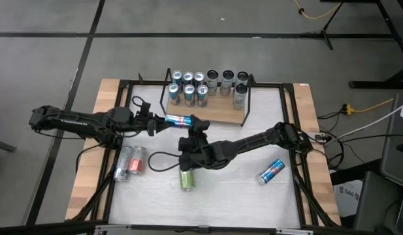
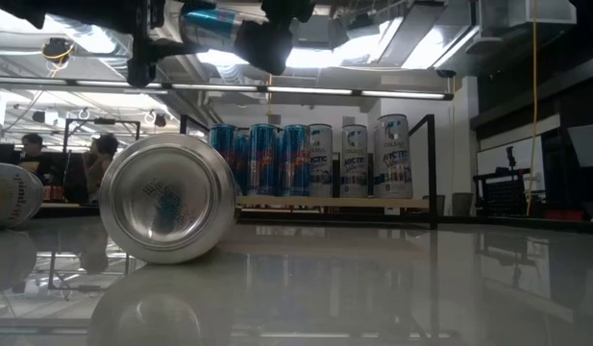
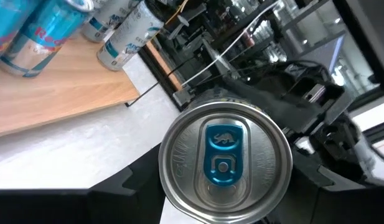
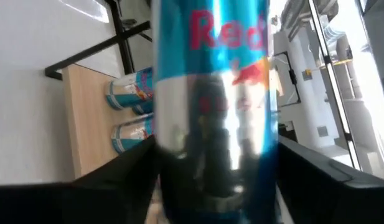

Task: Place canned beverage on shelf
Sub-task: Put the blue soda can on the shelf aligned with the other blue soda cans

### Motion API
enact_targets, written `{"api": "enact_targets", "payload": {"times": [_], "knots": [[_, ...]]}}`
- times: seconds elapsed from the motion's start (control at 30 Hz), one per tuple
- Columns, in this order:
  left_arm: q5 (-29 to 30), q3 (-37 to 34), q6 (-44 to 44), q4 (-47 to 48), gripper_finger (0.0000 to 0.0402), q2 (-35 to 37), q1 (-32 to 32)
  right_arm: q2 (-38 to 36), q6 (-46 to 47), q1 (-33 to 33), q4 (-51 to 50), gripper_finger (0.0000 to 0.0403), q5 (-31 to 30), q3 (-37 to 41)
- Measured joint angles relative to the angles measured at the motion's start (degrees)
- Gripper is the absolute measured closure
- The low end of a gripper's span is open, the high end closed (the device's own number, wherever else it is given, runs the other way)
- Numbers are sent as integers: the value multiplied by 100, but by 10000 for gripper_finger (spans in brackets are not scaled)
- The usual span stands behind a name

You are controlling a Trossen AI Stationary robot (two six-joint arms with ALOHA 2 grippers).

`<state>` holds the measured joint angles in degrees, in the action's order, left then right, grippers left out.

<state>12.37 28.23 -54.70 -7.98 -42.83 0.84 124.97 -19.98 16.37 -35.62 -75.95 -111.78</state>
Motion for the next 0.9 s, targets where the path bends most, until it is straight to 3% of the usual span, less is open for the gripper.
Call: {"api": "enact_targets", "payload": {"times": [0.17,0.33,0.63,0.9], "knots": [[-5,-9,2,-12,191,0,2,0,1,-29,-21,53,63,-1],[57,-9,3,-14,191,0,-6,0,4,-30,-18,12,-83,-1],[339,-9,454,-219,191,2,-104,-235,525,-21,-255,10,-26,4],[182,-4,686,-344,192,8,-625,-843,2294,-25,-2185,10,511,4]]}}
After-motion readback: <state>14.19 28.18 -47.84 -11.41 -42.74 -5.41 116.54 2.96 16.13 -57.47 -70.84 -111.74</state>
